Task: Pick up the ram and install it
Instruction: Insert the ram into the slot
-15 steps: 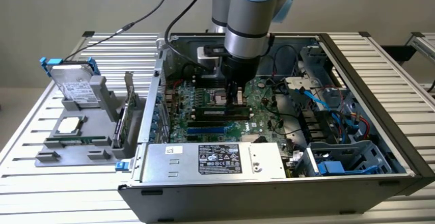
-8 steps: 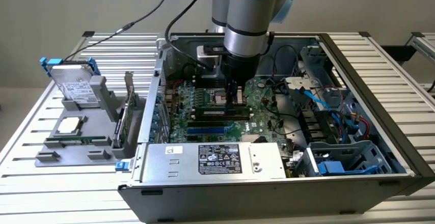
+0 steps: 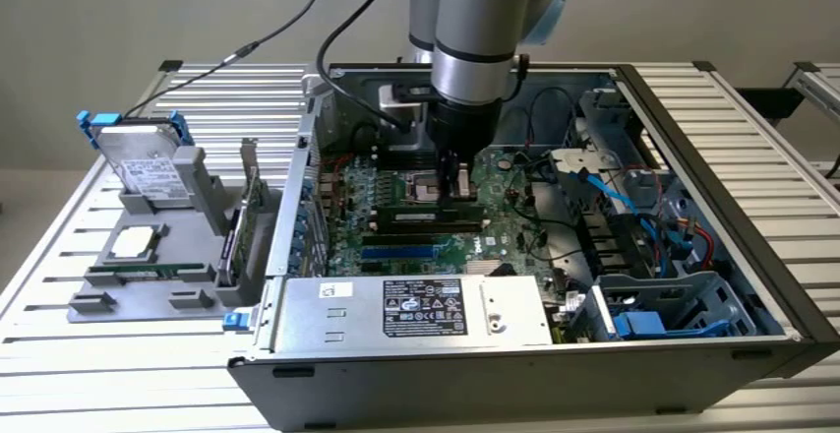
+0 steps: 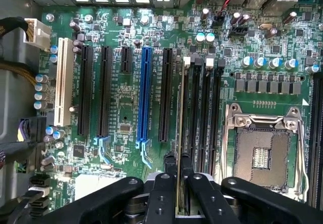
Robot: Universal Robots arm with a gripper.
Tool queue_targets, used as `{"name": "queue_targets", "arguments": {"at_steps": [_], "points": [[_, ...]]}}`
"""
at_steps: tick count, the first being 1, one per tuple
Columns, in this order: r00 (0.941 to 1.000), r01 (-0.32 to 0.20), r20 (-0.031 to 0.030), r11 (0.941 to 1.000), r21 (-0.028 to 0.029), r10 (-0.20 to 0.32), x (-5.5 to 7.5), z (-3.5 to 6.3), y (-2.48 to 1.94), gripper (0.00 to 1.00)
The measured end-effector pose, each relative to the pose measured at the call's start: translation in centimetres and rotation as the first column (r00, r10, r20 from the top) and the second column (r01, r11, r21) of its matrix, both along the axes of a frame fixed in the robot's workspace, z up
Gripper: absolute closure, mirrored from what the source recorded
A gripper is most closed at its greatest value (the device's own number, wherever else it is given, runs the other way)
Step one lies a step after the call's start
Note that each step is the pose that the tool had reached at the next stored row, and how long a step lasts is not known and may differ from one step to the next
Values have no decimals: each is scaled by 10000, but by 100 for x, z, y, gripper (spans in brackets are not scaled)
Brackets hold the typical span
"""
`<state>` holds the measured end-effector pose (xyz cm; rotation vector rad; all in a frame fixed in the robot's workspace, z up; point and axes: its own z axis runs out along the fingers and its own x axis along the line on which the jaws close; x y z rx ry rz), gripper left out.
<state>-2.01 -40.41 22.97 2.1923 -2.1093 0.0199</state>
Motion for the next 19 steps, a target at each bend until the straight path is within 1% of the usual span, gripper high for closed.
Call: {"name": "queue_targets", "arguments": {"at_steps": [1, 3, 4, 6, 7, 9, 12, 14, 19], "points": [[10000, 0, 63, 10000, -38, 1, -2, 0, 3, 85], [9999, 1, 153, 10000, -69, 0, -6, 0, 9, 85], [9998, 1, 199, 10000, -85, 1, -8, 0, 18, 85], [9996, 2, 276, 9999, -106, 1, -15, -1, 38, 85], [9996, 2, 297, 9999, -116, 1, -21, 0, 47, 85], [9995, 2, 308, 9999, -121, 2, -41, -1, 53, 85], [9995, 2, 310, 9999, -145, 3, -67, -1, 58, 85], [9995, 0, 314, 9999, -157, 5, -67, -2, 59, 85], [9994, 2, 344, 9998, -175, 4, -68, -10, 67, 85]]}}
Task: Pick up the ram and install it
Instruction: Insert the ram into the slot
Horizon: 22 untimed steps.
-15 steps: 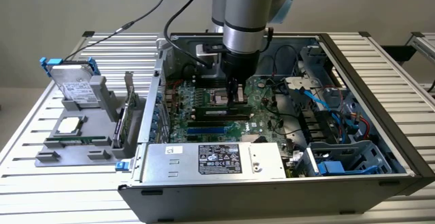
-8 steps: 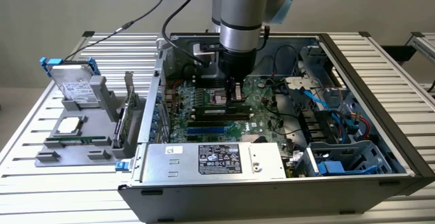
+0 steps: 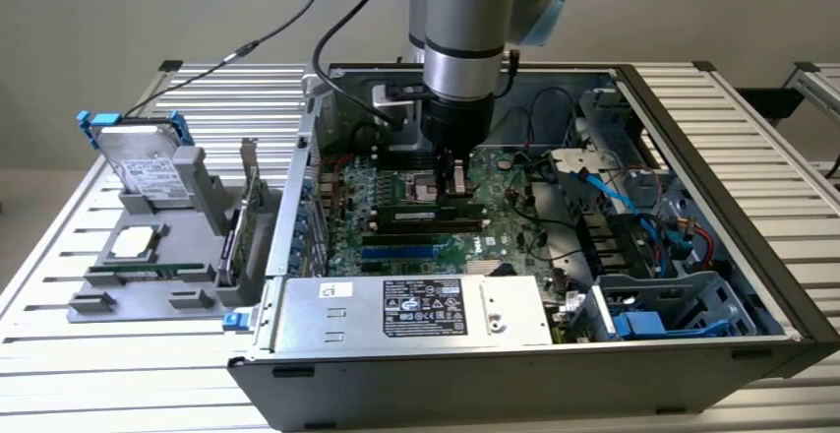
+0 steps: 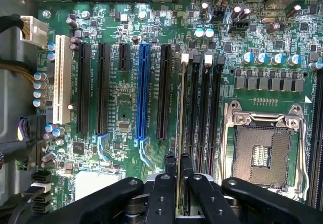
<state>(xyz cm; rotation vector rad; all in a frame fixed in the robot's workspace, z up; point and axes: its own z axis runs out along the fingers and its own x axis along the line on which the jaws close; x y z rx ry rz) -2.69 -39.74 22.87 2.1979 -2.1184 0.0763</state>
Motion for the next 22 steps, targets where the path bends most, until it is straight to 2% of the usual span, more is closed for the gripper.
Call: {"name": "queue_targets", "arguments": {"at_steps": [5, 13, 22], "points": [[10000, 1, 47, 10000, -16, -1, 0, -19, 19, 85], [10000, 0, 46, 10000, -28, 0, -5, -30, 25, 85], [10000, 0, -58, 10000, -25, 0, -5, -44, 25, 85]]}}
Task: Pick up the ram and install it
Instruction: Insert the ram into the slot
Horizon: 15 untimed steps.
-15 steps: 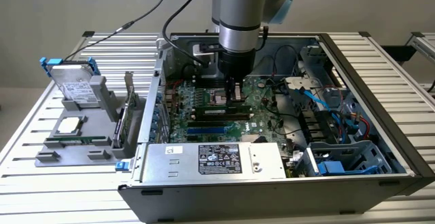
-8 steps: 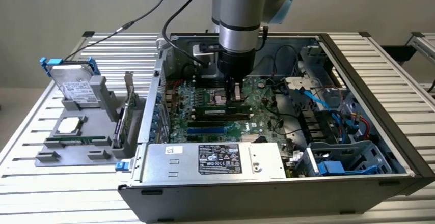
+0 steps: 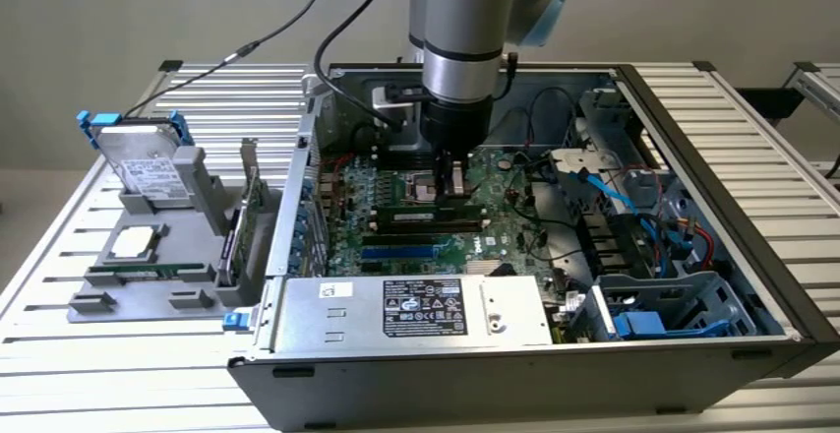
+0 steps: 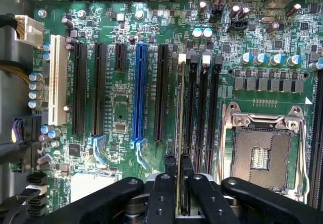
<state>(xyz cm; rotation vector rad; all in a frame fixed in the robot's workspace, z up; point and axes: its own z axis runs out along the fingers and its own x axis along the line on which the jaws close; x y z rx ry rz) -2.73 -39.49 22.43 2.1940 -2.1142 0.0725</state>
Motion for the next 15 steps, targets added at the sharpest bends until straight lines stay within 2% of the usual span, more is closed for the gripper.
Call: {"name": "queue_targets", "arguments": {"at_steps": [15], "points": [[10000, 0, -1, 10000, 2, 0, 0, -39, 5, 85]]}}
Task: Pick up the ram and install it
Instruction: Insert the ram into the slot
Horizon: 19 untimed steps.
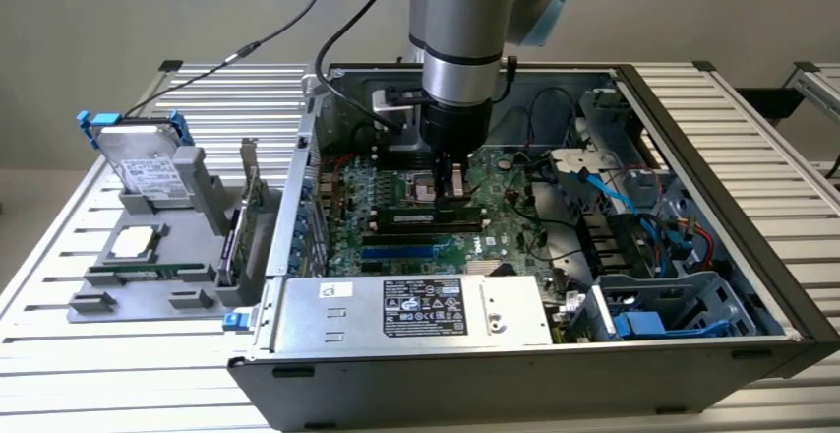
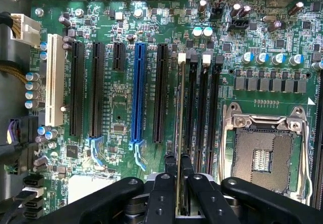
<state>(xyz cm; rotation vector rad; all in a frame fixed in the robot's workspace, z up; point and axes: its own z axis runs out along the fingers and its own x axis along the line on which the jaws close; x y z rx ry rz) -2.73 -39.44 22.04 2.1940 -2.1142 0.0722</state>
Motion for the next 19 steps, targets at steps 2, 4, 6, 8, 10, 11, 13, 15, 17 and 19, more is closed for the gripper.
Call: {"name": "queue_targets", "arguments": {"at_steps": [2, 4, 6, 8, 10, 11, 13, 15, 17, 19], "points": [[10000, 0, -1, 10000, -3, 0, 0, 0, 1, 85], [10000, 0, -2, 10000, -4, 0, 0, -1, 1, 85], [10000, 1, 0, 10000, -3, -1, 4, -3, 2, 85], [10000, 1, -1, 10000, -2, -1, 8, -5, 3, 85], [10000, 2, -1, 10000, -3, -2, 10, -6, 3, 85], [10000, 3, -1, 10000, -2, -3, 10, -7, 3, 85], [10000, 2, -1, 10000, -2, -2, 11, -8, 4, 85], [10000, 9, 0, 10000, -1, -9, 12, -12, 8, 85], [10000, 20, 0, 10000, -2, -20, 12, -13, 13, 85], [10000, 25, -1, 10000, -3, -25, 11, -14, 15, 85]]}}
